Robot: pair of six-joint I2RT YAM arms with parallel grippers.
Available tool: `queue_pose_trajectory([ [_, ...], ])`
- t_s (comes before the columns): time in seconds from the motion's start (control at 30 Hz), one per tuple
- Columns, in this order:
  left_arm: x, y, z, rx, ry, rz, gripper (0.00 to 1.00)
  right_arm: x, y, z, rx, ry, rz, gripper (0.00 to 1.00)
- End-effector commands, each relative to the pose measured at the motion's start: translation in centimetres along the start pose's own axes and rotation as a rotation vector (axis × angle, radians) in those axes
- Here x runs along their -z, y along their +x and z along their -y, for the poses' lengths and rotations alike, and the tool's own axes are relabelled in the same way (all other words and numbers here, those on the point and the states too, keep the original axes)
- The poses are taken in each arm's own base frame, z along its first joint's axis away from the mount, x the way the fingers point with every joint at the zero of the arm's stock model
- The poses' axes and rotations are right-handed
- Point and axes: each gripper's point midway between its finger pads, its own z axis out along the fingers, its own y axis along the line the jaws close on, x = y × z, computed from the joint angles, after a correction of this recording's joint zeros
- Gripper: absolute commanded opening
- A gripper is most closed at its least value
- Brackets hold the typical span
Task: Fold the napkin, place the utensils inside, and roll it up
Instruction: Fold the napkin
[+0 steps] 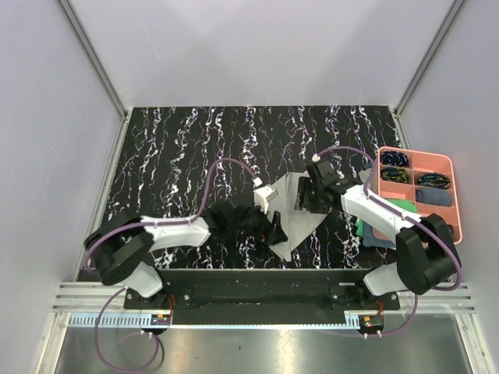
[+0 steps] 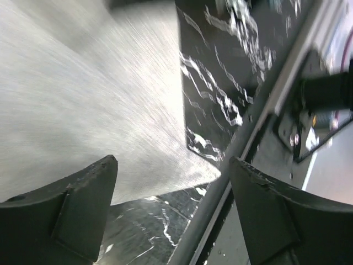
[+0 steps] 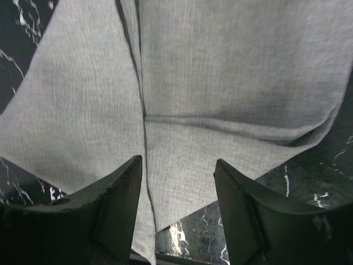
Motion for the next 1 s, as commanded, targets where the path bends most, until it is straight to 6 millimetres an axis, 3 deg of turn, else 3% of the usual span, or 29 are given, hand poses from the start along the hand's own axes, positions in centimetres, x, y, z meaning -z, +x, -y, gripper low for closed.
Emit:
queue_pose_trajectory([
  [0.0,3.0,-4.9,-3.1,0.011,-0.175,0.162,0.85,0.6,1.6,-1.2,0.007,-0.101,-0.052,0.62],
  [0.17,6.5,-6.5,-8.4,0.114,-0.292,0.263,0.84,0.4,2.5,-0.9,-0.004,-0.107,-0.070,0.62],
  [0.23,6.7,-6.8,-9.0,0.131,-0.286,0.268,0.79,0.1,2.6,-1.1,-0.007,-0.116,-0.074,0.62],
  [0.37,6.2,-8.5,-7.2,0.128,-0.191,0.281,0.76,-0.5,2.8,-1.5,-0.012,-0.134,-0.094,0.62],
  [0.5,5.8,-8.6,-6.1,0.164,-0.134,0.291,0.76,-0.9,2.8,-1.7,-0.013,-0.137,-0.102,0.61],
  [0.77,3.3,-6.1,-3.4,0.212,-0.037,0.204,0.75,-1.5,3.2,-1.7,-0.015,-0.133,-0.120,0.62],
  [0.97,2.1,-4.8,-4.4,0.287,-0.072,0.165,0.73,-1.5,3.2,-1.8,-0.015,-0.140,-0.121,0.62],
])
